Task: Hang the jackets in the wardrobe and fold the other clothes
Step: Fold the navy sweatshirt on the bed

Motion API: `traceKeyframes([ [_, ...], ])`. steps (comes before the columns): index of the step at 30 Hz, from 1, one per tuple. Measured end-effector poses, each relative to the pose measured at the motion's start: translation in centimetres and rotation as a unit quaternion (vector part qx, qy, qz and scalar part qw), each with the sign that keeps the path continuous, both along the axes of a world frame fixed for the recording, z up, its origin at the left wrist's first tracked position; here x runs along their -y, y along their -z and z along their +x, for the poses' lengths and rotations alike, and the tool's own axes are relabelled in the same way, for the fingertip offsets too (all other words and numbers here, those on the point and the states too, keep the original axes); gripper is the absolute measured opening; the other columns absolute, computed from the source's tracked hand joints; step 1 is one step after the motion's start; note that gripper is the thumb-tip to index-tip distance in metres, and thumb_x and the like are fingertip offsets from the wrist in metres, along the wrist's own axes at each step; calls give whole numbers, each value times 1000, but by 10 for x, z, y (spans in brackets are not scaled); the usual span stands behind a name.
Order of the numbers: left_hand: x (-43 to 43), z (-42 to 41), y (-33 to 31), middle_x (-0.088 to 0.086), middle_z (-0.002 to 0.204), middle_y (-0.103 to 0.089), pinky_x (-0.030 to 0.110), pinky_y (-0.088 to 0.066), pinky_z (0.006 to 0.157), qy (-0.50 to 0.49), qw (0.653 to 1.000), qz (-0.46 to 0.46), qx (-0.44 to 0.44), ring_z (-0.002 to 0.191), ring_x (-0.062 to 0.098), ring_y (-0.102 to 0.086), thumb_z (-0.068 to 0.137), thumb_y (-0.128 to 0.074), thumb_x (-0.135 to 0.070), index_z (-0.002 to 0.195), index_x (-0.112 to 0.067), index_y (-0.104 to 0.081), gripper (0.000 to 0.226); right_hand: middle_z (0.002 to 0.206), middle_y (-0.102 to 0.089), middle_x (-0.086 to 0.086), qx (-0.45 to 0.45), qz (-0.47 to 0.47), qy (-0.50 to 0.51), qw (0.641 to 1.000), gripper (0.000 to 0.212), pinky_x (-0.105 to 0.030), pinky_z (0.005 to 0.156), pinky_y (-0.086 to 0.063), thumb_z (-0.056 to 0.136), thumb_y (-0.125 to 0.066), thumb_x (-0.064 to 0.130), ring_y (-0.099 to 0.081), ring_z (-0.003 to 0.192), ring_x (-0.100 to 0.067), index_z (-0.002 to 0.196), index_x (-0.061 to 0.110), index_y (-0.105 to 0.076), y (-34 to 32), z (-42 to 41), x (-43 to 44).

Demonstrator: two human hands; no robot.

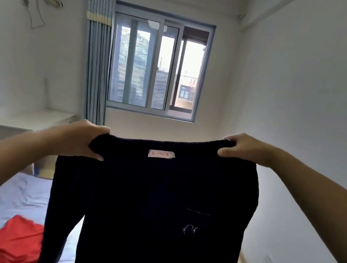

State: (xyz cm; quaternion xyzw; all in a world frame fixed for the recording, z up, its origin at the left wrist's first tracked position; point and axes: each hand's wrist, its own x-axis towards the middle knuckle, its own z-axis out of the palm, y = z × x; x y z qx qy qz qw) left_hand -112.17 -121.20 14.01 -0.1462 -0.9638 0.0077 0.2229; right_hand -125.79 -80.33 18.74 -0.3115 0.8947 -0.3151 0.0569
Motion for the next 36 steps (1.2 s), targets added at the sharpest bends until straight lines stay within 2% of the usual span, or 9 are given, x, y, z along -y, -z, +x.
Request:
traceKeyframes([
  [4, 17, 9, -8, -9, 51, -46, 15, -35, 54, -3, 991, 128, -26, 51, 3, -44, 69, -84, -18, 62, -19, -49, 36, 82, -74, 5, 2, 101, -5, 995, 8, -24, 71, -53, 81, -74, 23, -71, 77, -10, 89, 20, -73, -8, -2, -1],
  [10, -1, 2, 31, 0, 62, -56, 33, -34, 58, -184, 927, 307, -115, 59, 14, -49, 85, -68, -28, 76, -13, -61, 19, 79, -66, 4, -71, -113, 91, 987, 8, -22, 66, -44, 93, -59, 19, -60, 78, -14, 93, 18, -67, 49, -6, 9],
  [14, -11, 11, 47, 5, 66, -63, 31, -40, 59, -172, 901, 394, -53, 66, 21, -58, 83, -71, -28, 74, -15, -64, 17, 83, -68, 3, -49, -221, 161, 961, 13, -25, 67, -46, 95, -56, 22, -63, 77, -14, 96, 16, -68, 97, 14, 14],
  [16, -13, 27, 47, 12, 75, -69, 27, -49, 57, -89, 836, 539, 51, 64, 20, -63, 83, -70, -14, 82, -14, -70, 1, 81, -72, 0, 29, -267, 150, 951, 16, -26, 67, -51, 94, -58, 22, -67, 73, -15, 98, 12, -70, 102, 28, 8],
  [18, -19, 44, 49, 17, 82, -72, 24, -56, 53, -43, 755, 639, 137, 61, 21, -68, 83, -64, -6, 91, -13, -72, 14, 76, -74, -2, 101, -291, 128, 943, 15, -24, 59, -53, 94, -59, 21, -70, 68, -15, 97, 12, -70, 100, 42, 3],
  [20, -24, 55, 47, 18, 79, -71, 24, -57, 51, -41, 731, 662, 161, 58, 22, -68, 85, -59, -3, 93, -10, -71, 17, 75, -74, -4, 153, -290, 108, 938, 14, -21, 52, -53, 94, -60, 20, -71, 64, -15, 95, 11, -70, 91, 52, -1],
  [26, -15, 78, 9, 18, 63, -64, 23, -53, 43, -52, 728, 649, 214, 48, 22, -63, 64, -68, -11, 64, -4, -71, 7, 73, -73, -12, 200, -236, 76, 948, 19, -23, 47, -53, 88, -64, 20, -70, 58, -21, 89, 3, -71, 31, 54, -12],
  [30, 16, 48, -7, 23, 82, -69, 34, -57, 60, -158, 699, 653, 245, 63, 29, -67, 74, -66, -26, 88, 2, -69, 31, 75, -73, -13, 203, -188, 84, 957, 19, -26, 47, -53, 86, -66, 22, -71, 59, -22, 80, 6, -73, 5, 21, -2],
  [36, 24, -83, 80, 15, 66, -54, 22, -45, 53, -322, 807, 466, 169, 57, 24, -52, 83, -62, -9, 73, -4, -60, 11, 78, -65, -10, 128, -54, 211, 968, 14, -30, 72, -47, 85, -65, 19, -61, 74, -25, 80, 7, -68, 117, -85, 80],
])
